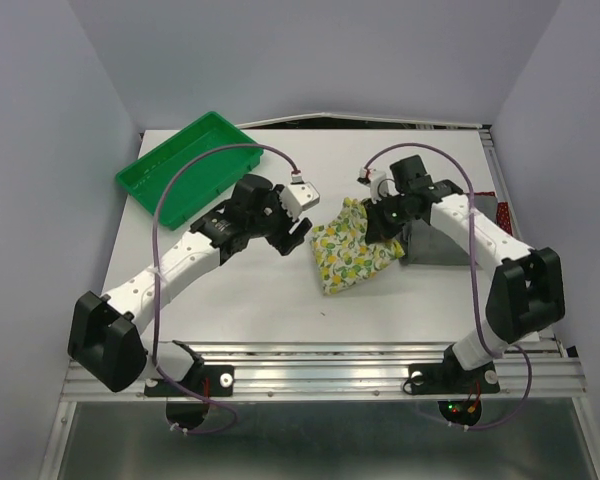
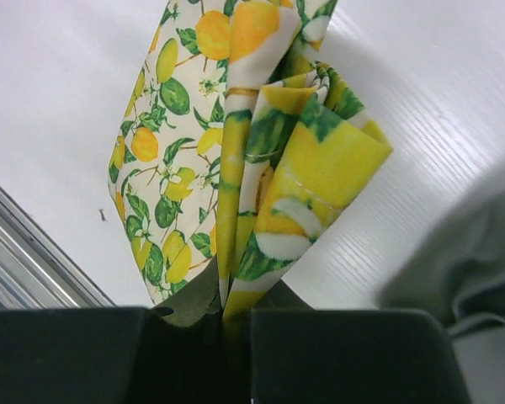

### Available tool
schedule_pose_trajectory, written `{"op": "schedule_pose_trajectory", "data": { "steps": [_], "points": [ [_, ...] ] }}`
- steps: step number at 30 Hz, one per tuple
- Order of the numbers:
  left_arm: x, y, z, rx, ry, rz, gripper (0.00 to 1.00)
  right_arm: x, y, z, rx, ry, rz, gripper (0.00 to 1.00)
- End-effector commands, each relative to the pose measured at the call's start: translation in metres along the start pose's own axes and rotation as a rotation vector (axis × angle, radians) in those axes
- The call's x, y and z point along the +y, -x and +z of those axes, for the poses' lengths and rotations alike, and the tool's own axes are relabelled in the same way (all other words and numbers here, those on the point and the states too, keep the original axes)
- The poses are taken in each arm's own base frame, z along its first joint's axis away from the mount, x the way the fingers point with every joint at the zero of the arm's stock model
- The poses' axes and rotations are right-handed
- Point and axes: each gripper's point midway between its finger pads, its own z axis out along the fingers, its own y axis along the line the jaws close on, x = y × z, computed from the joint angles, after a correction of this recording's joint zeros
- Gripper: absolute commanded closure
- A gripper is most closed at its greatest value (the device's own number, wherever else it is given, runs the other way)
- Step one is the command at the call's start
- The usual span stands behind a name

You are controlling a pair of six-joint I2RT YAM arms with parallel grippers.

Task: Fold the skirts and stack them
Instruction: Neatly place the folded skirt to the corner

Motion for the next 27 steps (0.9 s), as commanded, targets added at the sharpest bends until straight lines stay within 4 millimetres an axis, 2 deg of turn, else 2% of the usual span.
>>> {"op": "schedule_pose_trajectory", "data": {
  "steps": [1,5,10,12,15,16,17,21,22,24,25,27],
  "points": [
    [-0.008,0.004,0.006,-0.011,-0.056,-0.025,0.23,-0.028,0.002,-0.042,0.002,-0.111,-0.085,0.99],
    [-0.009,0.003,0.011,-0.014,-0.068,-0.028,0.24,-0.039,0.002,-0.074,-0.004,-0.162,-0.095,0.99],
    [-0.014,0.001,0.019,-0.007,-0.105,-0.046,0.23,-0.056,0.003,-0.099,-0.016,-0.210,-0.089,0.99],
    [-0.016,0.002,0.020,-0.006,-0.115,-0.050,0.20,-0.067,0.004,-0.109,-0.023,-0.226,-0.083,0.99],
    [-0.015,0.002,0.019,-0.006,-0.108,-0.044,0.09,-0.082,0.003,-0.123,-0.026,-0.247,-0.082,0.99],
    [-0.015,0.002,0.018,-0.006,-0.108,-0.042,0.01,-0.086,0.002,-0.126,-0.027,-0.253,-0.083,0.99],
    [-0.016,0.003,0.017,-0.011,-0.112,-0.035,0.01,-0.092,0.003,-0.135,-0.032,-0.262,-0.090,0.99],
    [-0.018,0.002,0.016,-0.017,-0.121,-0.036,0.01,-0.102,0.005,-0.149,-0.038,-0.253,-0.089,0.99],
    [-0.018,0.001,0.017,-0.012,-0.124,-0.038,0.01,-0.109,0.010,-0.160,-0.060,-0.269,-0.091,0.99],
    [-0.018,0.001,0.018,-0.010,-0.125,-0.037,0.01,-0.110,0.013,-0.164,-0.069,-0.235,-0.075,0.99],
    [-0.018,0.001,0.019,-0.009,-0.127,-0.037,0.01,-0.114,0.022,-0.178,-0.104,-0.246,-0.085,0.99],
    [-0.018,0.002,0.019,-0.008,-0.127,-0.038,0.01,-0.112,0.024,-0.182,-0.120,-0.184,-0.059,0.99]
  ]
}}
